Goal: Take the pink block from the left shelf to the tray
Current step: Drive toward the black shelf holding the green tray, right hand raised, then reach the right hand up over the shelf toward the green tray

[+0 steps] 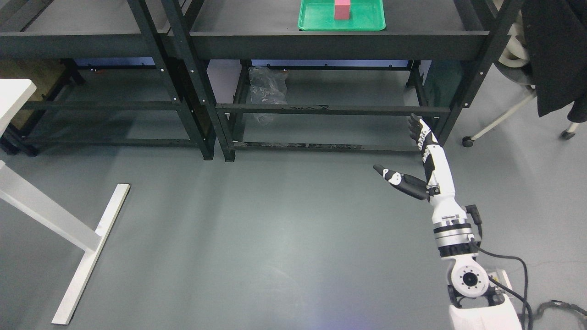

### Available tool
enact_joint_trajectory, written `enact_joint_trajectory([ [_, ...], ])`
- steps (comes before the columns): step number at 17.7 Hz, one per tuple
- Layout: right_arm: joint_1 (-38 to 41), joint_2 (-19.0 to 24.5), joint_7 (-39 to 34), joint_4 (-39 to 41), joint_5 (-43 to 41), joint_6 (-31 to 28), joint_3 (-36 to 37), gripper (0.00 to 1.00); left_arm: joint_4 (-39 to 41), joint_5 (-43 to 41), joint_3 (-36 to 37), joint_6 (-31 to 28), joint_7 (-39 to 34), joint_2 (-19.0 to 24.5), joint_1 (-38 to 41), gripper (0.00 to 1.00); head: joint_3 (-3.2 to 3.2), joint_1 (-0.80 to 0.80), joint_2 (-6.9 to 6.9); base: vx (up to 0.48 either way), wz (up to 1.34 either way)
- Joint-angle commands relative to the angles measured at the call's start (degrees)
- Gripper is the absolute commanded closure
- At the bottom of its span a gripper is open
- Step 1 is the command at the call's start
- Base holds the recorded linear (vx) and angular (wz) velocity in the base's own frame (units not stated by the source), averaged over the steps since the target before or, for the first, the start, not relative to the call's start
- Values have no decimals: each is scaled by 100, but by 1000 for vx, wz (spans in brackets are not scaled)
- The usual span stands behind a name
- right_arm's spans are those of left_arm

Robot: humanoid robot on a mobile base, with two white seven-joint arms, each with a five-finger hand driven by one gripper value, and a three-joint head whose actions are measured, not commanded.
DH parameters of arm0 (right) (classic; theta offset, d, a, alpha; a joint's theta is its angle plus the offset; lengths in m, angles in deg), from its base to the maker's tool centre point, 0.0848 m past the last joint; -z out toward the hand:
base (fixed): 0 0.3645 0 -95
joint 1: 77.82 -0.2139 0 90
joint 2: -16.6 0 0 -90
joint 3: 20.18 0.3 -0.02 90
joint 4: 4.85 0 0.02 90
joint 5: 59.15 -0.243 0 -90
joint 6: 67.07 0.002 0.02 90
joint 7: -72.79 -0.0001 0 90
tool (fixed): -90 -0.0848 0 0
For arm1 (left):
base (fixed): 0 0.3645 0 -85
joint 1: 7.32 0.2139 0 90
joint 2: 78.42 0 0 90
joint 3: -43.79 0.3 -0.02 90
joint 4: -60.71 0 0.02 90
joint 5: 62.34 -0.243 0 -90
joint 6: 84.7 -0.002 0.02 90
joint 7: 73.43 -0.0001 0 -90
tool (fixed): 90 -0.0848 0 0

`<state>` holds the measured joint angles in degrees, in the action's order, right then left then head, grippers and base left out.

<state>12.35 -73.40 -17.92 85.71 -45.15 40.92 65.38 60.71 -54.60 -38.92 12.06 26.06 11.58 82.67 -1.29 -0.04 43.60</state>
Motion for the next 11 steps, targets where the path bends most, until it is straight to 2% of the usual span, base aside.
enact_joint_trajectory([
  [1, 62, -100, 18, 6, 2304, 135, 40, 2, 100, 0, 0, 1, 1, 100, 115, 0, 0, 0, 0, 180, 53],
  [3, 62, -100, 10, 6, 3490, 170, -21, 2, 100, 0, 0, 1, 1, 100, 115, 0, 0, 0, 0, 161, 50],
  [4, 53, -100, 18, 6, 3817, 170, -22, 2, 100, 0, 0, 1, 1, 100, 115, 0, 0, 0, 0, 157, 56],
  [11, -61, -100, 71, -3, 4199, 21, -242, 1, 100, 0, 0, 1, 1, 100, 115, 0, 0, 0, 0, 121, 18],
])
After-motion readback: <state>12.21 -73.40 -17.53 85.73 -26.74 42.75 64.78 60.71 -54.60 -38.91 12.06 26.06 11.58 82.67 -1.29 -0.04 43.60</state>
